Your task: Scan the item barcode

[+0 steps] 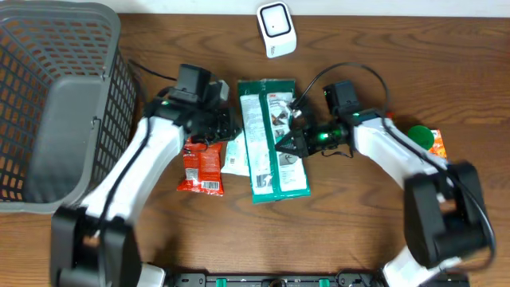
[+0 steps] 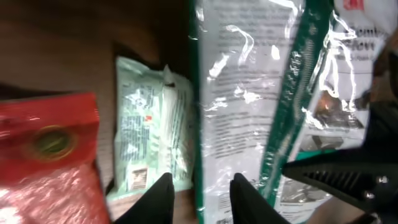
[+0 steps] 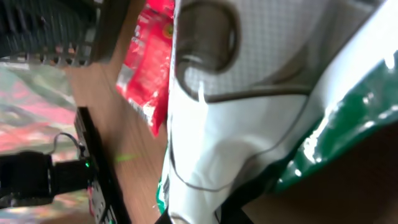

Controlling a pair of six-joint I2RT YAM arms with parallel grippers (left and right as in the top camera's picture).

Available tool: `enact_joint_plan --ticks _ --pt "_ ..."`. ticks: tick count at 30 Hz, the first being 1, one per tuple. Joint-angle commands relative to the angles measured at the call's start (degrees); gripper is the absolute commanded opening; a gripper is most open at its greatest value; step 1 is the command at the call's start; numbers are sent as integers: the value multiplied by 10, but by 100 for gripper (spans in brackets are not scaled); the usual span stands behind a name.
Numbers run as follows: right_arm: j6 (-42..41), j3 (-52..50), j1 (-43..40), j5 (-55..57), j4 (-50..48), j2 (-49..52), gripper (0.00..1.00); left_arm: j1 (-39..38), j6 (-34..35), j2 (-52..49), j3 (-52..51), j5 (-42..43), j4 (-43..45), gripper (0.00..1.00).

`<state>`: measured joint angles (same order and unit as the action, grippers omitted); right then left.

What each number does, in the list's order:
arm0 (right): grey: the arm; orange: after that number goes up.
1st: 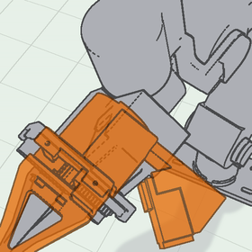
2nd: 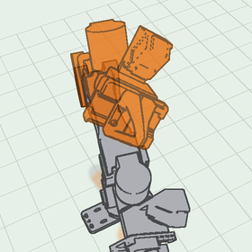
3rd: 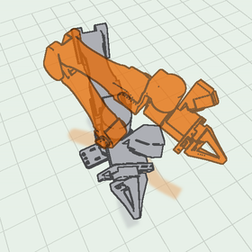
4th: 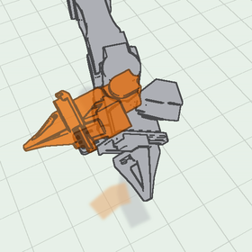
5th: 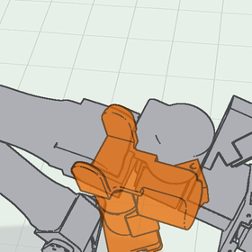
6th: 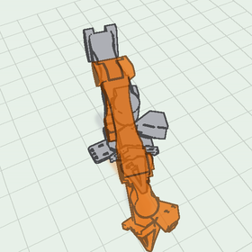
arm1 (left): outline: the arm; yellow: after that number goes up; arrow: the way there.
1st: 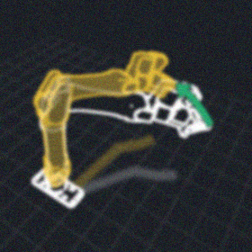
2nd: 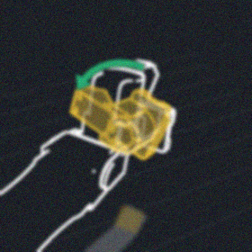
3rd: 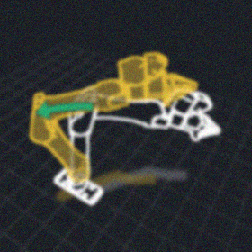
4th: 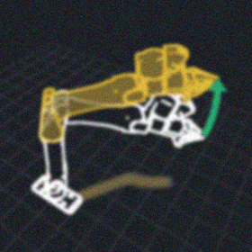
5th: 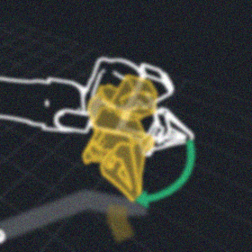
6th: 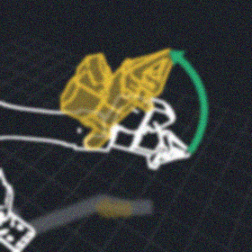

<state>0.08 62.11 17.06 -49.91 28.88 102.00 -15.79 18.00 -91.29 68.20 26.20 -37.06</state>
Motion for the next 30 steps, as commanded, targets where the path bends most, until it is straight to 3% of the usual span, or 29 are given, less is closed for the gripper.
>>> enact_joint_plan --ticks 1,9,13,16,22,30 --pt "63 0 6 59 34 -69 1 1 -6 64 -2 -101 -19 41" --pt "42 54 6 177 106 -161 1 1 -6 142 -2 -294 -43 60" --pt "48 174 9 244 226 -156 1 1 -6 150 -2 -318 -43 68" --pt "63 284 18 291 305 -142 1 1 -6 149 -2 -318 -43 82" --pt "79 505 40 349 418 -101 1 1 -6 149 -2 -318 -43 82" --pt "149 814 75 448 565 53 1 1 -6 149 -2 -318 -43 83"
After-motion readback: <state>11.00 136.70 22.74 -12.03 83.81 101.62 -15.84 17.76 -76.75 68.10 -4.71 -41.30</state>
